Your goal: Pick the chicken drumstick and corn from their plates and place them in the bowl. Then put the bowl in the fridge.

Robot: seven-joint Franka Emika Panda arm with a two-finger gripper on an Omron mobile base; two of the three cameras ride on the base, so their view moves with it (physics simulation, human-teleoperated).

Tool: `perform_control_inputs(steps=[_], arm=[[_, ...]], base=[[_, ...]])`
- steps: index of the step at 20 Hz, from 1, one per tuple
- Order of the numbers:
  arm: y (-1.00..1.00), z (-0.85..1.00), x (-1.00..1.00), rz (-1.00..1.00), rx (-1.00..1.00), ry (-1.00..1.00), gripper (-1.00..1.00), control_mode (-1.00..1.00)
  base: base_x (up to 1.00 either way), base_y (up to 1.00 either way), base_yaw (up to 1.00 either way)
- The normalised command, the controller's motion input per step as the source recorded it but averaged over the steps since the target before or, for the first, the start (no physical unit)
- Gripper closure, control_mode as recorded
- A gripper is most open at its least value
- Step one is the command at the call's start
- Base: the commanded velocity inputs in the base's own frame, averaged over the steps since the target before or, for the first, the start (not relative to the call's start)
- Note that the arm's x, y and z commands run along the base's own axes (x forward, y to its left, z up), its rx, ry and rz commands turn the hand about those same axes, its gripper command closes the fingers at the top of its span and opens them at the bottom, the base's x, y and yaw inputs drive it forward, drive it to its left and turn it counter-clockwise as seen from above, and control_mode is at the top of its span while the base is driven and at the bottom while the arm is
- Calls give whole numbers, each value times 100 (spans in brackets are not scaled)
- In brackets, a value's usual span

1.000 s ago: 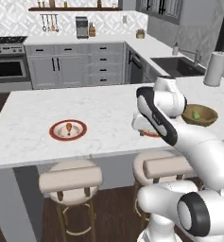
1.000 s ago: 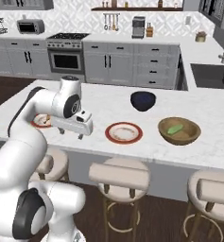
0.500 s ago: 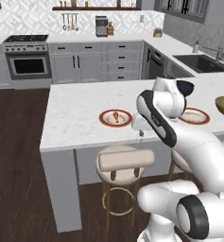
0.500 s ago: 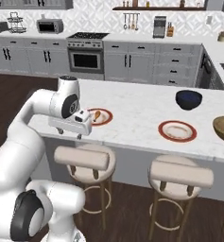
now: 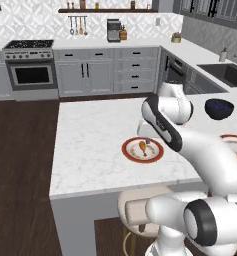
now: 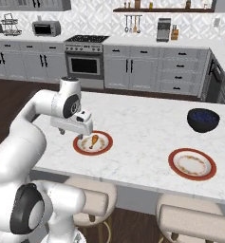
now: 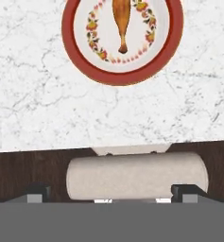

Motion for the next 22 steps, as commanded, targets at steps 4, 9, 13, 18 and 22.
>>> perform_control_inputs(steps=[4, 9, 13, 18, 22], arm=[[-8, -30, 100, 11, -5, 23, -100, -100], [0, -64, 62, 7, -15, 0, -100, -100], [-11, -66, 17, 4, -2, 0, -100, -100], [-21, -37, 19, 3, 3, 0, -100, -100], [0, -26, 38, 0, 0, 0, -100, -100]], base=[[0, 0, 0], [0, 0, 0], [0, 0, 0], [0, 0, 0], [0, 0, 0]])
